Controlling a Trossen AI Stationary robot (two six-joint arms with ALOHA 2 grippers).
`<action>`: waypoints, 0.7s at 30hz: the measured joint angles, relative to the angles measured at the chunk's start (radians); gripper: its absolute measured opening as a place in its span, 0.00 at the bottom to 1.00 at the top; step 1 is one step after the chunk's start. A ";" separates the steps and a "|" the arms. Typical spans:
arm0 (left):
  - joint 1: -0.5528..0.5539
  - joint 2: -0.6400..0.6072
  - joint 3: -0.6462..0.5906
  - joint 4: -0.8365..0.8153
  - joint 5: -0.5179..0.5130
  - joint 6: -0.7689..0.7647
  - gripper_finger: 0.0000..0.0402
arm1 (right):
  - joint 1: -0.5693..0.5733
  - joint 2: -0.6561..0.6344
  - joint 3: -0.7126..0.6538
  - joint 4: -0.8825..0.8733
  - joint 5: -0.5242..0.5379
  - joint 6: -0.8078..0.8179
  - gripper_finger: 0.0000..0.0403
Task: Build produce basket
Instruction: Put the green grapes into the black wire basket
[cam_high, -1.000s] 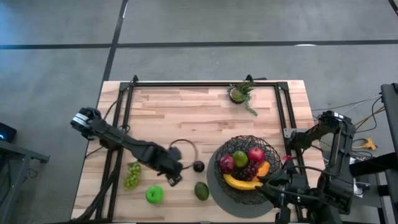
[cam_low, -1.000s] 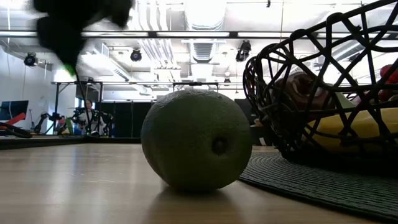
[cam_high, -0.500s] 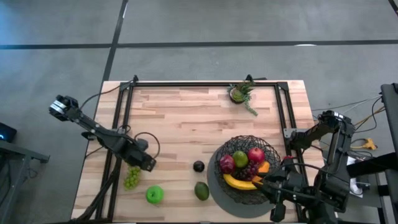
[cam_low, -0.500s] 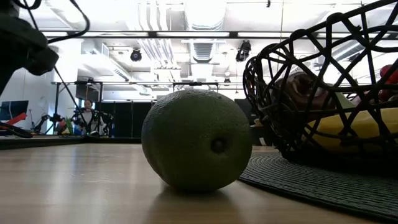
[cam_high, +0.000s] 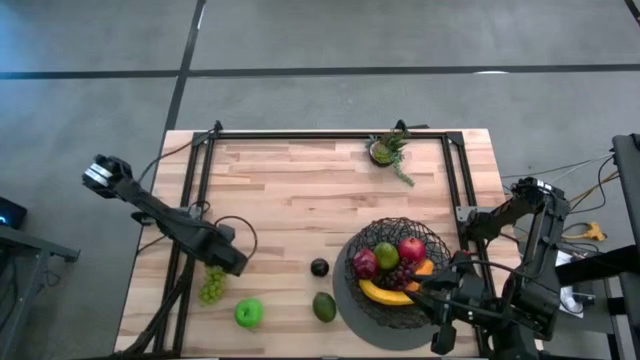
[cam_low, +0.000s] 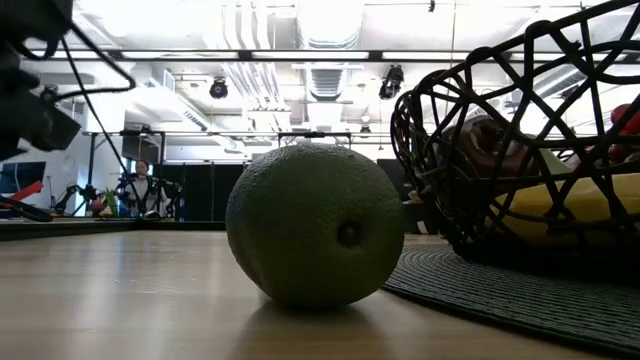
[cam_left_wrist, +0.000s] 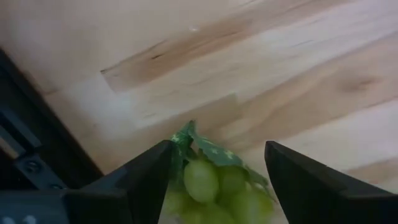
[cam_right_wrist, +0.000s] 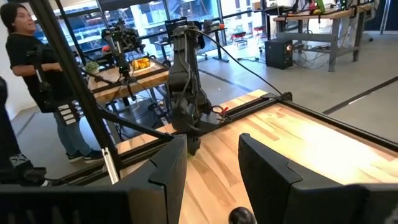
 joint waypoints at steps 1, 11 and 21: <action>0.000 0.022 0.000 0.002 0.012 0.014 0.60 | -0.002 0.000 0.000 0.000 0.000 -0.004 0.33; 0.000 0.195 0.091 0.004 0.027 0.169 0.35 | -0.004 0.000 0.000 0.000 0.000 -0.002 0.33; 0.000 0.197 0.273 0.000 -0.056 0.324 0.03 | -0.002 -0.003 0.014 0.007 -0.004 -0.002 0.33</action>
